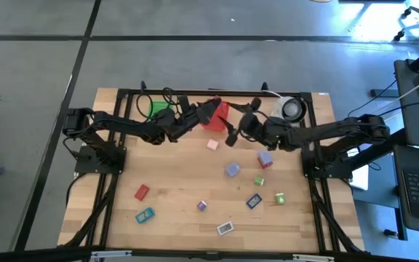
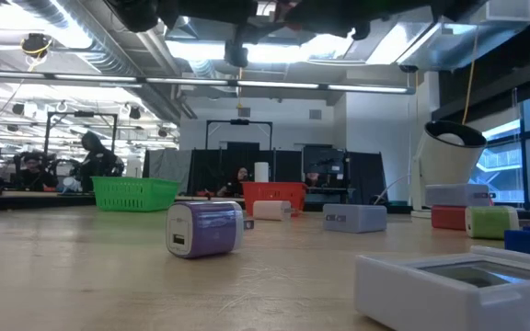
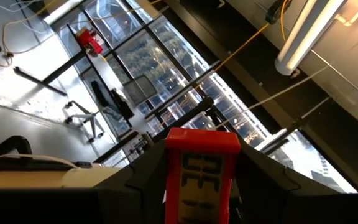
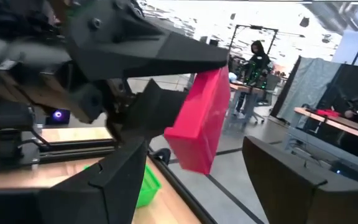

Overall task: Pick & Place Office items
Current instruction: Put the top red digital timer into the red bin

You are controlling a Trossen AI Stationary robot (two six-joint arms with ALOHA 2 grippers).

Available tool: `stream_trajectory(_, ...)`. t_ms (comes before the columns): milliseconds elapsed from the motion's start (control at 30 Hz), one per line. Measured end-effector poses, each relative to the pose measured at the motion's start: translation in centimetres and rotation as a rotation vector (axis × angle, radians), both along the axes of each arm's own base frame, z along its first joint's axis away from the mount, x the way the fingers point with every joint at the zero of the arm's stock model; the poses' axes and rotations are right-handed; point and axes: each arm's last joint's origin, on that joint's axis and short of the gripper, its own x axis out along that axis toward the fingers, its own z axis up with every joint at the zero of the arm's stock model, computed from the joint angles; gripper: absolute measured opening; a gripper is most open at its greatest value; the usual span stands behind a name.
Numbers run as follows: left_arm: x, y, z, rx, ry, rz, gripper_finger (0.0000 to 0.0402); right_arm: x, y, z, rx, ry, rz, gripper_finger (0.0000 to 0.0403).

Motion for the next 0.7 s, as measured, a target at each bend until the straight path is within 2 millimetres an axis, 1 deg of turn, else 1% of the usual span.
stream_trajectory(67, 0.0, 0.0, 0.0, 0.002, 0.005, -0.006, 0.0158, 0.3, -0.2, 0.0, -0.001, 0.002, -0.006, 0.0270)
stream_trajectory(233, 0.0, 0.0, 0.0, 0.006, 0.008, -0.012, 0.0161, 0.4, -0.5, 0.1, 0.000, -0.002, -0.015, 0.0269)
stream_trajectory(333, 0.0, 0.2, -0.1, 0.005, 0.013, -0.007, 0.0163, 0.4, -0.4, 0.1, 0.000, -0.002, -0.014, 0.0255)
stream_trajectory(467, 0.0, 0.7, -0.1, 0.008, 0.012, -0.004, 0.0160, 0.4, -0.4, 0.1, 0.000, -0.002, -0.014, 0.0212)
stream_trajectory(700, -0.1, 1.1, 0.0, -0.007, -0.003, -0.016, 0.0164, 0.4, -0.5, 0.1, 0.000, -0.002, -0.023, 0.0118)
